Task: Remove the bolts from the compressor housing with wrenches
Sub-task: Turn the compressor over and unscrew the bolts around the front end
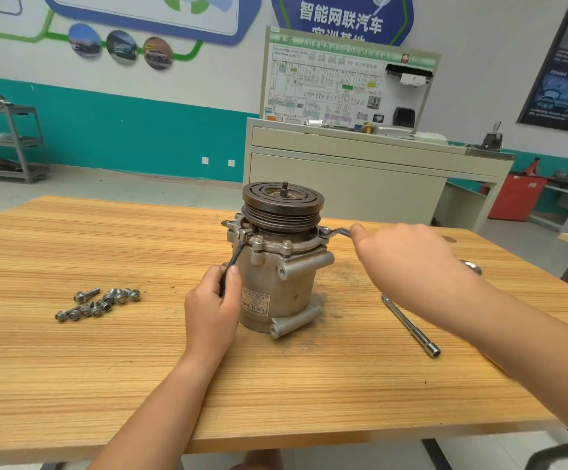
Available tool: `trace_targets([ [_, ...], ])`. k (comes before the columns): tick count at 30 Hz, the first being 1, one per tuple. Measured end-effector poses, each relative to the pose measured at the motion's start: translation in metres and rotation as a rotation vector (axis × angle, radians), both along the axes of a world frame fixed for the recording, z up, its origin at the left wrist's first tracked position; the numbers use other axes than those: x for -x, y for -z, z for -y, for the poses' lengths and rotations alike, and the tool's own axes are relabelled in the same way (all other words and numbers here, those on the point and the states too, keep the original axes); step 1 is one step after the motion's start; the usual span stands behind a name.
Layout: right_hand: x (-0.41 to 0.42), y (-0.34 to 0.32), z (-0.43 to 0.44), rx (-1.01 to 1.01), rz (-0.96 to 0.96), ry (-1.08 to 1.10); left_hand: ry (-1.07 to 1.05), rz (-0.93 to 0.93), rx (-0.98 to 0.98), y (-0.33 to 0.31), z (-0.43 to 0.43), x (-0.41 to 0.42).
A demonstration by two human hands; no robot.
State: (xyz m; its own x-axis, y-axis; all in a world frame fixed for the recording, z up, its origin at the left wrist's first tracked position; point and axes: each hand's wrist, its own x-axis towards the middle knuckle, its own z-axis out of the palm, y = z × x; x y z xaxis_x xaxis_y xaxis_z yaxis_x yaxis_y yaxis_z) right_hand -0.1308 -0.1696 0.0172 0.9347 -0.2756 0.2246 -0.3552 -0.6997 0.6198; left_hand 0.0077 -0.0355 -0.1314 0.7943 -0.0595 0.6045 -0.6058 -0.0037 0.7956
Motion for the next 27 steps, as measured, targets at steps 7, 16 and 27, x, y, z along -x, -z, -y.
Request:
trace_targets([
  [7, -0.003, -0.005, 0.008, 0.086, -0.087, -0.038, 0.008, 0.001, -0.003, 0.001, 0.001, -0.001],
  [16, -0.047, -0.004, 0.086, 0.037, 0.079, -0.190, 0.010, -0.009, -0.015, 0.000, -0.001, 0.000],
  [27, -0.084, 0.031, 0.094, -0.400, 0.587, -0.343, 0.024, -0.007, -0.023, -0.001, -0.001, 0.003],
])
